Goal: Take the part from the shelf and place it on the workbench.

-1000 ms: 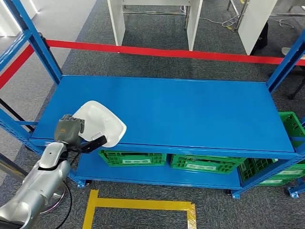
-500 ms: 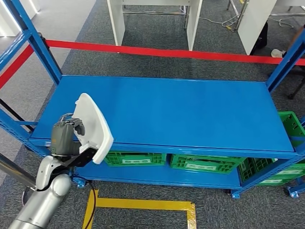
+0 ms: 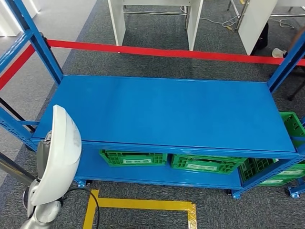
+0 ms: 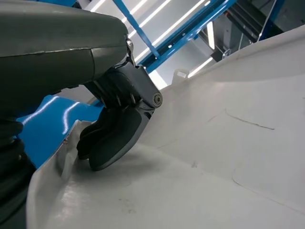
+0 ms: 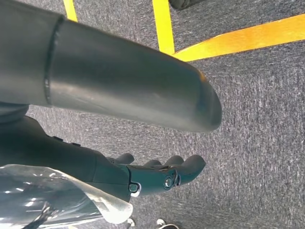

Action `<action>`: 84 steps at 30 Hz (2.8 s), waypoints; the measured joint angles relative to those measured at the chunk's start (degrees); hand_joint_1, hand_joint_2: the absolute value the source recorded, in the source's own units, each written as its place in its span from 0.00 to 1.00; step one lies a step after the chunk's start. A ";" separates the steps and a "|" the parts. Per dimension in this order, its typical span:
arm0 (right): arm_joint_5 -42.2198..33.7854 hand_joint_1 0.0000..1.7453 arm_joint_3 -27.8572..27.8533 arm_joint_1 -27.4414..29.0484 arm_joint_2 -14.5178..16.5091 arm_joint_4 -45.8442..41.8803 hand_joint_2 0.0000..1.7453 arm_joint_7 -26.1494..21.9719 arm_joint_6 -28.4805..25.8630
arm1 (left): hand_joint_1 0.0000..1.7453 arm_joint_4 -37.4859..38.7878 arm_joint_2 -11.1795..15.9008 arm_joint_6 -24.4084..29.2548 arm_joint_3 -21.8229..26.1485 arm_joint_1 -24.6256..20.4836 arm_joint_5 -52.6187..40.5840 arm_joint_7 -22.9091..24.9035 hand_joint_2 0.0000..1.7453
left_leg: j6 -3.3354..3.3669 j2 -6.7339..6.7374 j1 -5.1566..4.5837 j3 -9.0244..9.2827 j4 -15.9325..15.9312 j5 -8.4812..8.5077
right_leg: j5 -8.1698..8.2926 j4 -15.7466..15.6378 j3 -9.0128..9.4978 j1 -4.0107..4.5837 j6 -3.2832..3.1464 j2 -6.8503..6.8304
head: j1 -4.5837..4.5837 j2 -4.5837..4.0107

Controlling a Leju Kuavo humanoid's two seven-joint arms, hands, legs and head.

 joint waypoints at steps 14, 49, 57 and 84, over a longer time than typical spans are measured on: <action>-0.60 0.00 -0.62 0.15 0.29 -0.07 0.00 -0.27 -0.25 | 1.00 -3.72 -1.29 0.88 1.99 5.49 6.01 -3.24 1.00 | 0.87 -0.02 0.39 -0.23 -0.21 0.84 | -1.00 4.91 -2.14 0.09 0.33 0.65 | 0.54 0.00; -31.03 0.00 -14.96 -1.59 -0.97 -0.45 0.00 -0.17 32.90 | 1.00 -9.18 -3.72 -4.51 8.02 12.97 17.02 -7.79 1.00 | -0.81 0.06 0.16 -2.43 0.06 2.58 | -2.50 -0.61 2.56 0.83 -1.04 0.56 | 0.10 0.00; -28.88 0.00 -14.70 -1.66 -0.64 0.51 0.00 8.15 27.37 | 1.00 -9.18 -3.42 -4.80 7.96 12.07 17.10 -7.06 1.00 | -2.89 -0.04 1.06 -6.28 14.51 -5.37 | -0.43 -0.45 0.49 0.69 -2.46 0.10 | -0.44 0.00; -27.10 0.00 -12.13 -1.67 -0.07 1.62 0.00 16.44 27.92 | 1.00 -7.24 -1.87 -6.54 6.30 8.21 19.55 -6.20 1.00 | -0.26 0.04 0.20 0.08 -0.63 0.46 | 1.80 -0.28 -1.82 0.62 -0.35 0.28 | -0.33 0.00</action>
